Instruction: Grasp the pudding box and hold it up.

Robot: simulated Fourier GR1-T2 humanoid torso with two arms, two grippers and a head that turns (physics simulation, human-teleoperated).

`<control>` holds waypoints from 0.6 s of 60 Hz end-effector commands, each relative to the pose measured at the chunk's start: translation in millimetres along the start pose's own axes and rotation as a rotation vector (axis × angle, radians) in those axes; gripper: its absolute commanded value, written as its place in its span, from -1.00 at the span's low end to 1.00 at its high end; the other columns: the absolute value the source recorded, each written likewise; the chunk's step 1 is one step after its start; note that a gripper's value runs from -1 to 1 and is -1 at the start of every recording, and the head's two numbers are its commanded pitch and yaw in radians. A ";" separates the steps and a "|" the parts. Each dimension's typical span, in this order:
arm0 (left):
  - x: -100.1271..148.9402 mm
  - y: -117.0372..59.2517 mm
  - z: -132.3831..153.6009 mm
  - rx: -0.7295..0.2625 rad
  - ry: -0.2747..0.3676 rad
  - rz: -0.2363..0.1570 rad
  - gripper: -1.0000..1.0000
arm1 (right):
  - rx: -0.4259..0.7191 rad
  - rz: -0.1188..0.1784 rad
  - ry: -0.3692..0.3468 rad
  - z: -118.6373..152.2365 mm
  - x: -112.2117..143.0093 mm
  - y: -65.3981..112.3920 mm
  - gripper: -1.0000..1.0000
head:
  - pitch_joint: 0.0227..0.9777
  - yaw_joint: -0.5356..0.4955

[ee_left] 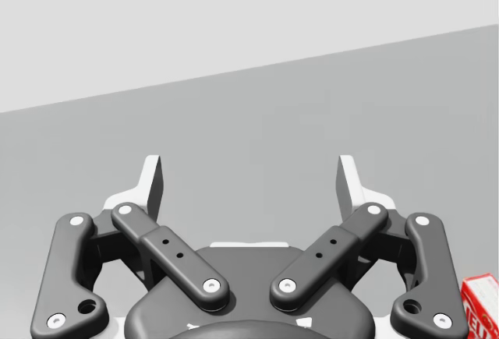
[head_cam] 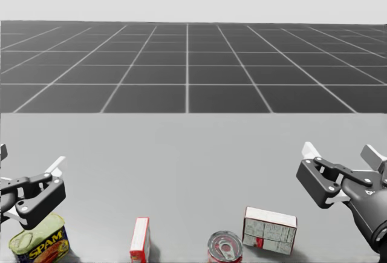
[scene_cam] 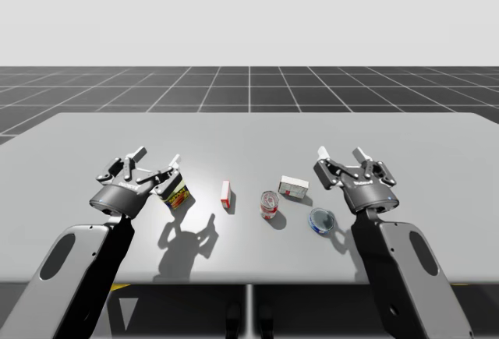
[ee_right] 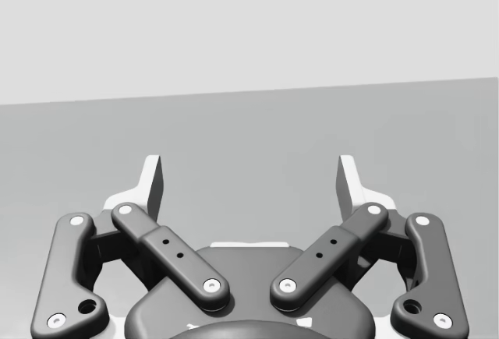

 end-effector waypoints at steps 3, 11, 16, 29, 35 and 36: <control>-0.6 0.2 -0.4 -0.003 0.003 -0.006 -1.00 | 0.002 -0.001 0.007 -0.9 -0.8 1.0 -1.00 | 0.20 -0.09; -1.2 -0.6 -0.8 -0.007 0.006 -0.013 -1.00 | 0.003 0.007 0.005 -1.0 -0.3 1.0 -1.00 | 0.42 -0.21; -1.4 -1.0 -1.0 -0.010 0.007 -0.014 -1.00 | 0.004 0.009 0.005 -0.9 0.1 0.7 -1.00 | 0.53 -0.29; -1.8 -4.9 -2.2 -0.018 0.012 -0.018 -1.00 | 0.062 0.019 0.024 2.4 2.2 5.5 -1.00 | 0.64 -0.42; -1.7 -5.7 -2.6 -0.018 0.013 -0.016 -1.00 | 0.134 0.004 0.049 7.4 3.9 10.2 -1.00 | 0.63 -0.42; -1.6 -5.7 -2.8 -0.017 0.013 -0.015 -1.00 | 0.142 -0.005 0.056 9.2 6.2 10.8 -1.00 | 0.62 -0.42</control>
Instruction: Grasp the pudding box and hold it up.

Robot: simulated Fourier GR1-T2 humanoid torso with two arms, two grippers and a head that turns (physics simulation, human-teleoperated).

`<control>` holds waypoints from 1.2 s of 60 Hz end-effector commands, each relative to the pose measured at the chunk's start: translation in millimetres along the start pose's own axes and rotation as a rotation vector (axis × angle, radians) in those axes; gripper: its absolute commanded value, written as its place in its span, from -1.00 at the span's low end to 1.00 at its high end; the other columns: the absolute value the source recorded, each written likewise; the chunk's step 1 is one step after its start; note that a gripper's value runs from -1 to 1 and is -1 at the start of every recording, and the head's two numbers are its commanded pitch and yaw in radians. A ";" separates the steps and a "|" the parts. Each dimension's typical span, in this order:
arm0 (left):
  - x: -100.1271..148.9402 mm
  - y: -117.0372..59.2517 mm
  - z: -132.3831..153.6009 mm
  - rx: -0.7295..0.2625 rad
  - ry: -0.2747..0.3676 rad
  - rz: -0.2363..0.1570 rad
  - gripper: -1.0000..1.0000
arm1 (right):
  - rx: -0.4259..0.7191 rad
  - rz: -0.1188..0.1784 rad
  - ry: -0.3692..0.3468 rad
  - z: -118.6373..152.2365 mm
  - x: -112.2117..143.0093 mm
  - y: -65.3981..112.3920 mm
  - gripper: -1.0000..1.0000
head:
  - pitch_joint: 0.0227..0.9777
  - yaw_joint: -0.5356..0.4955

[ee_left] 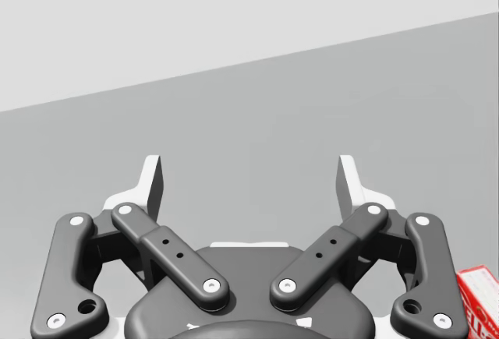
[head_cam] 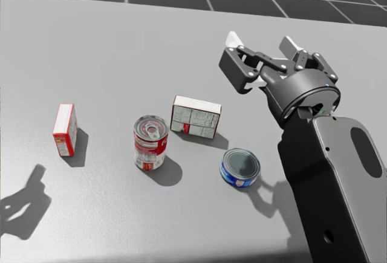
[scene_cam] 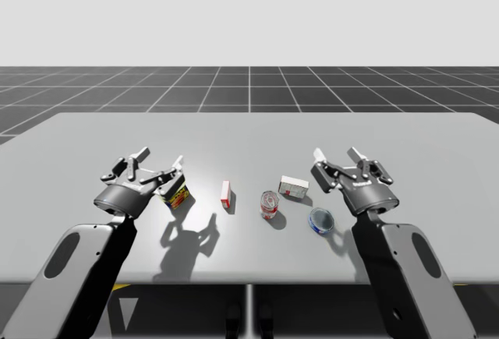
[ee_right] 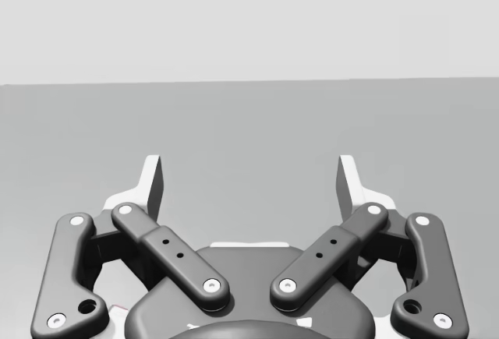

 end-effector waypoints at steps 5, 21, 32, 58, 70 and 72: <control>0.0 -1.8 -0.6 -0.003 0.001 0.002 -1.00 | 0.111 -0.016 0.018 10.6 9.5 7.3 -1.00 | 0.62 -0.43; -0.4 -3.0 -1.0 -0.008 0.004 0.007 -1.00 | 0.345 0.023 0.007 17.5 4.1 -18.3 -1.00 | 0.61 -0.41; -0.1 -3.2 -1.0 -0.009 0.004 0.008 -1.00 | 0.548 0.089 0.039 18.4 -13.4 -31.2 -1.00 | 0.61 -0.41; -0.4 -3.9 -0.8 -0.012 0.004 0.010 -1.00 | 0.797 0.171 0.113 1.0 -59.2 -42.8 -1.00 | 0.61 -0.39; -0.3 -4.2 -0.5 -0.012 0.004 0.011 -1.00 | 0.789 0.167 0.161 -9.4 -72.0 -50.1 -1.00 | 0.62 -0.39; -0.3 -4.2 -0.5 -0.013 0.004 0.010 -1.00 | 0.783 0.170 0.172 -12.2 -74.4 -51.4 -1.00 | 0.62 -0.39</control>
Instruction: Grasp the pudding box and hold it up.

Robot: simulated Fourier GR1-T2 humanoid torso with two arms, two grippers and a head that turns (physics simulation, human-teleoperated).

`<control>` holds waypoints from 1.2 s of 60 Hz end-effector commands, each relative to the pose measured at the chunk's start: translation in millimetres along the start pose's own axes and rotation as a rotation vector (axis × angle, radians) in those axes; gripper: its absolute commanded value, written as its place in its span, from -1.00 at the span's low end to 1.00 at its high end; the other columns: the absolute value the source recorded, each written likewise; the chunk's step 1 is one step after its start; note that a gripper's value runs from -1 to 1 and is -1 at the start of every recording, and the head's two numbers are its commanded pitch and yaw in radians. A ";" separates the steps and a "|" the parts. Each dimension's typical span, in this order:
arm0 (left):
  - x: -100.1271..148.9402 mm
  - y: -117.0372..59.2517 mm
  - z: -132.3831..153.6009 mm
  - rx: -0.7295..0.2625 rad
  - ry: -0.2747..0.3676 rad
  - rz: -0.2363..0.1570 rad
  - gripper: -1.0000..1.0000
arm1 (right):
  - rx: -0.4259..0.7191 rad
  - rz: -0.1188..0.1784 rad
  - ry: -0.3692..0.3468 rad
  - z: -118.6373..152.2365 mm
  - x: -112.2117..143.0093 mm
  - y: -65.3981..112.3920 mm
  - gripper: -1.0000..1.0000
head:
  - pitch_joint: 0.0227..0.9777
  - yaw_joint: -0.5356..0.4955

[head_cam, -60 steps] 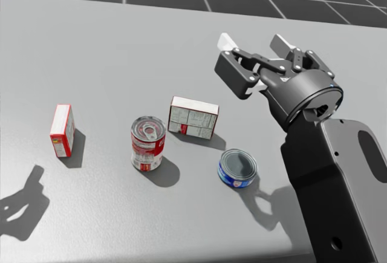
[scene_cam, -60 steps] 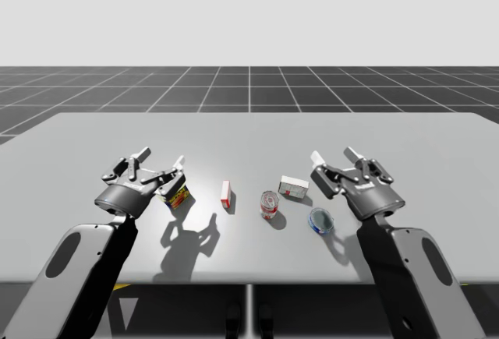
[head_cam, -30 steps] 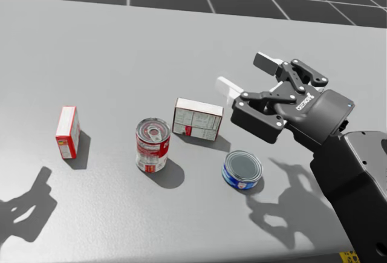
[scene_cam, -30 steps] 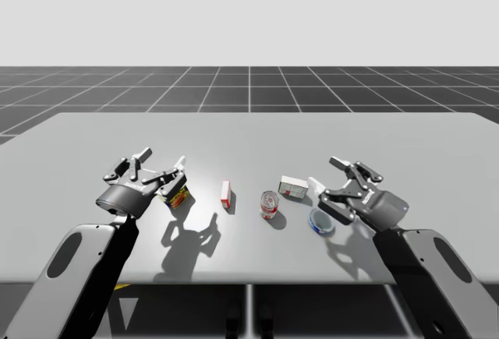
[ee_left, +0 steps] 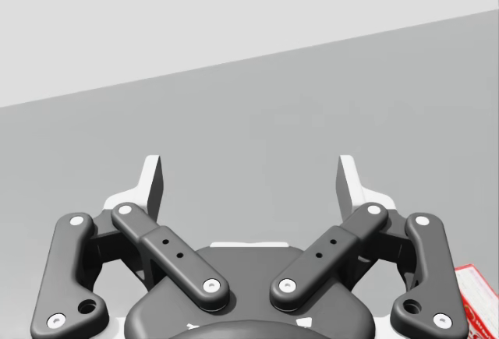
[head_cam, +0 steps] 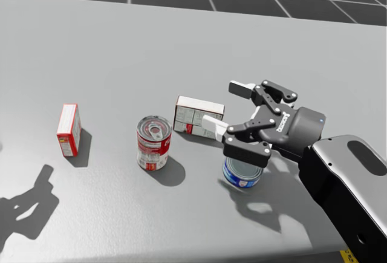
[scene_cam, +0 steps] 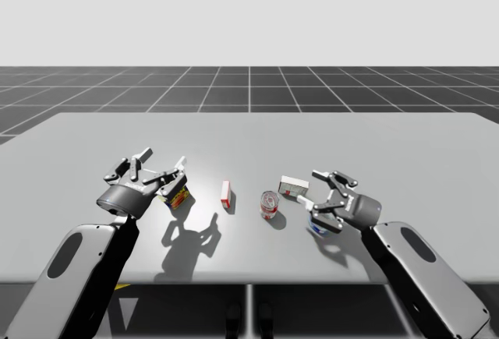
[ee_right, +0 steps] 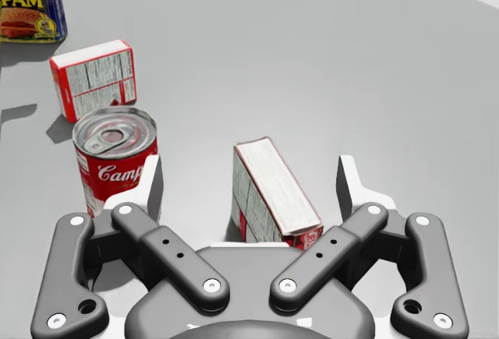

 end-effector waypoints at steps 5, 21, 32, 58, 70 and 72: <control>0.0 -0.1 0.3 0.000 0.000 0.002 -1.00 | 0.011 -0.010 0.058 -9.9 -18.7 -12.8 -1.00 | 0.62 -0.38; 0.5 1.3 0.8 0.004 -0.001 0.010 -1.00 | 0.027 -0.018 0.120 -27.5 -28.4 -26.3 -1.00 | 0.65 -0.37; 0.3 1.1 0.6 0.005 0.000 0.011 -1.00 | 0.048 -0.033 0.167 -37.3 -30.8 -29.6 -1.00 | 0.65 -0.37; 0.3 1.5 0.2 0.004 0.001 0.011 -1.00 | 0.047 -0.123 0.295 -39.5 -43.6 -25.2 1.00 | 0.60 -0.38; -0.1 0.6 -0.3 0.002 0.003 0.010 -1.00 | 0.043 -0.115 0.297 -35.6 -44.5 -27.5 1.00 | 0.33 -0.38; -0.2 0.4 -0.2 0.002 0.004 0.009 -1.00 | 0.046 -0.114 0.296 -35.3 -44.5 -27.4 1.00 | 0.29 -0.39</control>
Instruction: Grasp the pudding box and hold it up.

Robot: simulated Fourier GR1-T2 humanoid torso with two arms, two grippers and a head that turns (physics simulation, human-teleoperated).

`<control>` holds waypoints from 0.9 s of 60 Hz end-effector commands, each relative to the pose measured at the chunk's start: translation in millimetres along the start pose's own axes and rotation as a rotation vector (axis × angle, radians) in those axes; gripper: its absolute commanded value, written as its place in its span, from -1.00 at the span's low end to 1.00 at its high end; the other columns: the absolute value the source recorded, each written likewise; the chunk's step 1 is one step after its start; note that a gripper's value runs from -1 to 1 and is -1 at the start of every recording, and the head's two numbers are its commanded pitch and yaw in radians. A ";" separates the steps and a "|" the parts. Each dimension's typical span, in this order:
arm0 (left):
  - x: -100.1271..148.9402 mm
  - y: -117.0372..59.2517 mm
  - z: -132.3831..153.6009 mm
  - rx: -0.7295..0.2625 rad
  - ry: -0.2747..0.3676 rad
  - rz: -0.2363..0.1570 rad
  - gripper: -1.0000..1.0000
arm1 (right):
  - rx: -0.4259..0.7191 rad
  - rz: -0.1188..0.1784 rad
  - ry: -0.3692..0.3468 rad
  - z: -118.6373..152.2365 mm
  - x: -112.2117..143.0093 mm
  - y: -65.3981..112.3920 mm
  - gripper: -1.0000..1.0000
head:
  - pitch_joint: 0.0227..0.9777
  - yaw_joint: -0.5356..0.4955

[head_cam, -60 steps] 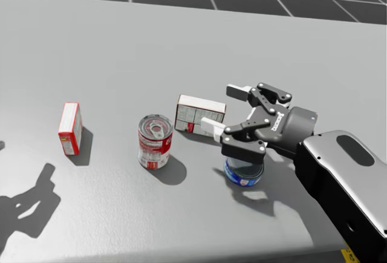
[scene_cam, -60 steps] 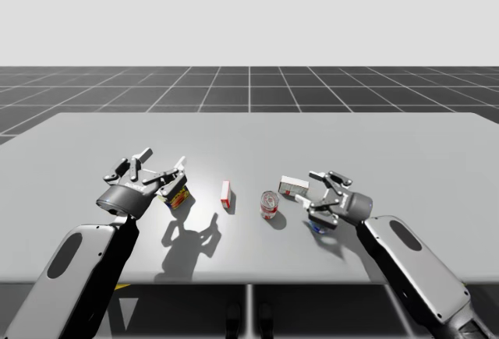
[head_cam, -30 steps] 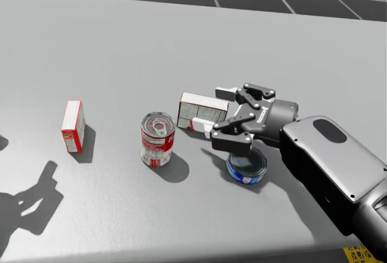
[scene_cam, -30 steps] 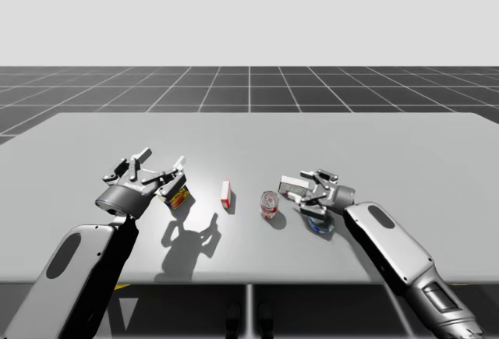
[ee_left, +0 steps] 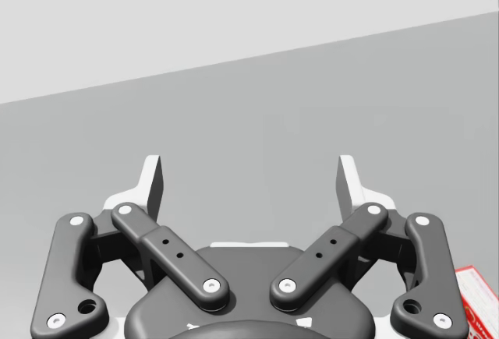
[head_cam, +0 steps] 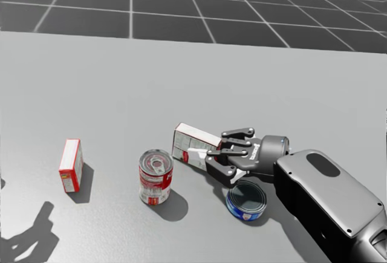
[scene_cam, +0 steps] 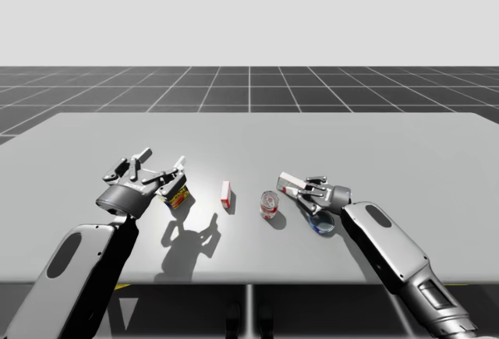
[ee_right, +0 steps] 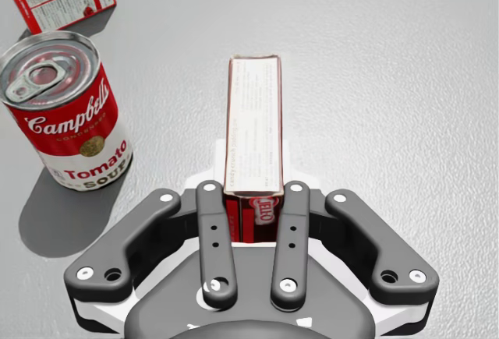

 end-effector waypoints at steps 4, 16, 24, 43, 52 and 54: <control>-0.5 -0.7 -0.2 -0.002 0.002 -0.001 -1.00 | -0.042 -0.027 0.043 4.0 -17.2 -1.4 1.00 | 0.15 -0.39; -0.6 -0.9 1.1 -0.005 0.003 0.006 -1.00 | -0.028 -0.017 0.045 4.7 -18.3 0.0 1.00 | -0.07 -0.38; -0.5 -0.5 1.5 -0.009 0.003 0.013 -1.00 | -0.022 -0.015 0.042 5.0 -17.2 0.7 1.00 | -0.12 -0.39; -0.3 0.4 1.3 -0.011 0.003 0.019 -1.00 | -0.021 0.030 -0.014 12.2 9.7 2.9 1.00 | -0.11 -0.40; 0.1 0.9 1.5 -0.009 0.002 0.022 -1.00 | -0.045 0.070 -0.081 20.3 38.0 5.1 1.00 | -0.10 -0.40; 0.2 1.1 1.5 -0.009 0.002 0.022 -1.00 | -0.048 0.072 -0.103 22.3 44.6 6.2 1.00 | -0.10 -0.40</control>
